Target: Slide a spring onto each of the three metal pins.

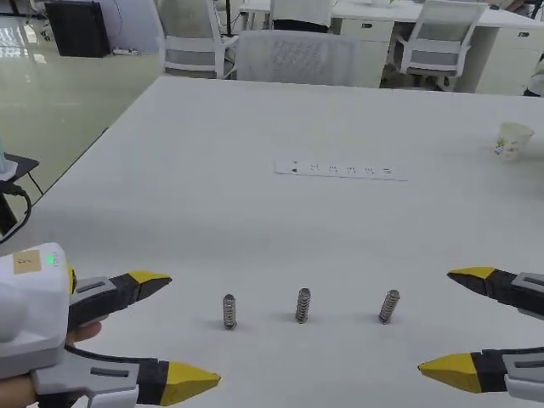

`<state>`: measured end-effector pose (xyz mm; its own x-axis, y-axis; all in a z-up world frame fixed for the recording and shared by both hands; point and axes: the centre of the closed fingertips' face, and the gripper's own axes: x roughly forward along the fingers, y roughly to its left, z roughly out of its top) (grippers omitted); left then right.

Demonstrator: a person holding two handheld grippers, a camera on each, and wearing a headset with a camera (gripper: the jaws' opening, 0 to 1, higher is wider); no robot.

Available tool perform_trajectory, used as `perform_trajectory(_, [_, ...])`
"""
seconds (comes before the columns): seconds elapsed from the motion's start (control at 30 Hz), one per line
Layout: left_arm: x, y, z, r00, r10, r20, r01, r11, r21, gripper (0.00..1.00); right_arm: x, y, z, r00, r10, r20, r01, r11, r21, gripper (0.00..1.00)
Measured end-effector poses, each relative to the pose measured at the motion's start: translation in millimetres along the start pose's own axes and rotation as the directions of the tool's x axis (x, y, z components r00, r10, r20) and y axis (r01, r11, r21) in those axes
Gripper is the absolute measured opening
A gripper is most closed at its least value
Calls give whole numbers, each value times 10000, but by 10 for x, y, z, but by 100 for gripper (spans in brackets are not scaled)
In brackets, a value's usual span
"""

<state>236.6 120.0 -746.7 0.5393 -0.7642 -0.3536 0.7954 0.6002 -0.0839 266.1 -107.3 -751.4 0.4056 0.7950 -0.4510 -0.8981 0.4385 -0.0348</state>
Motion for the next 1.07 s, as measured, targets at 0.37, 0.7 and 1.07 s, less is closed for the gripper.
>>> perform_trajectory(0.37, [3, 43, -29, 9999, 21, -108, -21, 10000, 23, 81, -12, -30, -13, 10000, 77, -21, -77, 10000, 44, 84])
perform_trajectory(0.7, [-1, 65, -107, 9995, 71, -295, -75, 9999, -123, 80, -2, -41, -50, 9999, 73, -141, -72, 10000, 61, 84])
perform_trajectory(1.07, [20, 65, -100, 9995, 60, -302, -65, 9999, -158, 80, -26, -97, -94, 9996, -150, -241, 150, 9999, 1, 82])
